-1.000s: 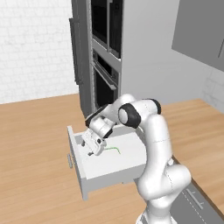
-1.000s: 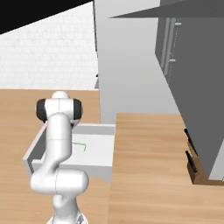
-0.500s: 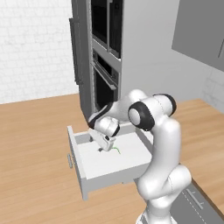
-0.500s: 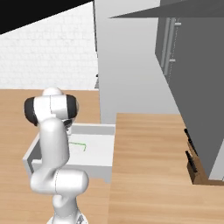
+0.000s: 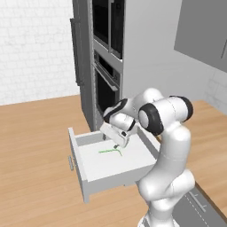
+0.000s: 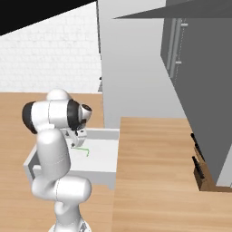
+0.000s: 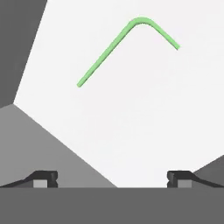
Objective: Take a straw from the drawer in front and place it inside the glass cup on the dining counter.
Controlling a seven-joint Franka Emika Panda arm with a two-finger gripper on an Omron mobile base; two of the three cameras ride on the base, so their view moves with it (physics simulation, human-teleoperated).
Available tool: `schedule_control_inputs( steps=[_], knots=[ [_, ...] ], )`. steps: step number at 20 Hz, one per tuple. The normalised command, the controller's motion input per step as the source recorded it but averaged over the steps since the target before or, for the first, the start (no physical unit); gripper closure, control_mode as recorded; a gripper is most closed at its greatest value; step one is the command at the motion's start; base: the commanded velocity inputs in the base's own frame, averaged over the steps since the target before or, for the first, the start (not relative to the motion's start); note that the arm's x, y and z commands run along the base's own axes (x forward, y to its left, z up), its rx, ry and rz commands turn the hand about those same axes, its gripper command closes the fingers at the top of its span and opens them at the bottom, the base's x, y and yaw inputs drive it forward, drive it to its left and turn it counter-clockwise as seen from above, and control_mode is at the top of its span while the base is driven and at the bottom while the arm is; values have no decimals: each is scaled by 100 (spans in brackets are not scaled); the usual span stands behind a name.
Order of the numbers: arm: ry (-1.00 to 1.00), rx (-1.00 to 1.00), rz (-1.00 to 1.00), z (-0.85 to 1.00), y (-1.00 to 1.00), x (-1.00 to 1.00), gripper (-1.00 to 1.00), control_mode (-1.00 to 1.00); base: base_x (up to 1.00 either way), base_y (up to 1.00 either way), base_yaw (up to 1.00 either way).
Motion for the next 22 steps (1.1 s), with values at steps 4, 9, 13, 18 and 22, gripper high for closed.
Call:
schedule_control_inputs(
  steps=[4, 9, 13, 18, 22],
  knots=[
    [-13, -10, 19, 27, -46, -24, -100, -100, 0, 0, 0],
    [-21, -15, 24, 45, -33, -29, -100, -100, 0, 0, 0],
    [-15, -11, 23, 41, -30, -27, -100, -100, 0, 0, 0],
    [0, -1, 17, -13, -13, -4, -100, -100, 0, 0, 0],
    [0, 0, 12, -25, -15, 0, -100, -100, 0, 0, 0]
  ],
)
